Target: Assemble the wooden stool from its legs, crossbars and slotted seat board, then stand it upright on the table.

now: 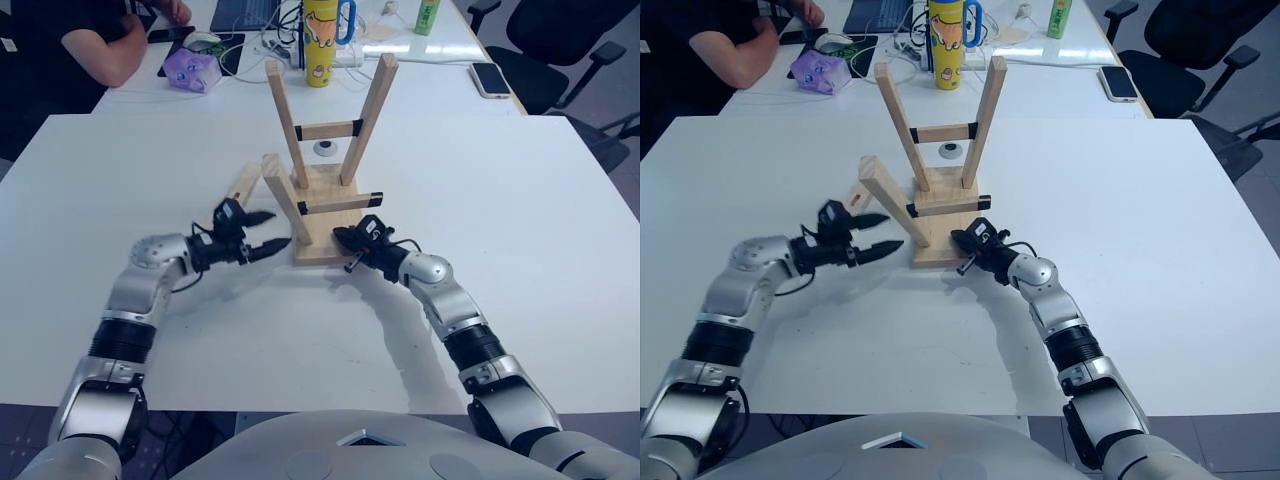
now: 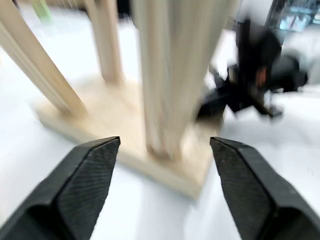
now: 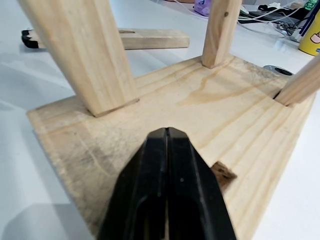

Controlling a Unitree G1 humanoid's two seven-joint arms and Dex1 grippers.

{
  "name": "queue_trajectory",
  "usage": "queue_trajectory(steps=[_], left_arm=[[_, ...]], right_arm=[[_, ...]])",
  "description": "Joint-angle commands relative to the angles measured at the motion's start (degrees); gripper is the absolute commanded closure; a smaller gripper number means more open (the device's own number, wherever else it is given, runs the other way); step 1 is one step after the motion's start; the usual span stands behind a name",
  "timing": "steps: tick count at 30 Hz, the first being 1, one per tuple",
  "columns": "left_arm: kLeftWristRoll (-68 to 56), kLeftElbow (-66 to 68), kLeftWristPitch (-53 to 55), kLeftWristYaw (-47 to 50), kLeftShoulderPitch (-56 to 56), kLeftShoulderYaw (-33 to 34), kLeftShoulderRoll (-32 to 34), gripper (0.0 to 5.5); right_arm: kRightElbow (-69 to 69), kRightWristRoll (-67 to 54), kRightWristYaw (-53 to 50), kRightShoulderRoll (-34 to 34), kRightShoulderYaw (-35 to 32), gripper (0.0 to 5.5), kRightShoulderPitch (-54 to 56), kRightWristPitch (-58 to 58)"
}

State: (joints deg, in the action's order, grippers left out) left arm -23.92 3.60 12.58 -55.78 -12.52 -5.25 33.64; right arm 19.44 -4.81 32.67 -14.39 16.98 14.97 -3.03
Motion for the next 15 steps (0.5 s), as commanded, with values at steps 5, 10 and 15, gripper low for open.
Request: queue_trajectory(steps=[5, 10, 15], left_arm=[[-13.21, -18.44, 14.81, 4.22, 7.38, 18.39, 9.07, 1.93], [-35.88, -25.70, 24.70, 22.66, -10.45, 24.51, 2.03, 2.71], [-45.13, -29.19, 26.96, 36.47, -22.80, 23.64, -1.72, 3.42]], right_arm=[[4.81, 3.22, 0.02, -1.42, 1.77, 5.50, -6.79, -4.25], [4.96, 3.43, -0.14, -1.17, 2.16, 5.50, -7.28, -4.08], [5.57, 3.70, 0.03, -1.08, 2.56, 5.50, -6.98, -3.89]])
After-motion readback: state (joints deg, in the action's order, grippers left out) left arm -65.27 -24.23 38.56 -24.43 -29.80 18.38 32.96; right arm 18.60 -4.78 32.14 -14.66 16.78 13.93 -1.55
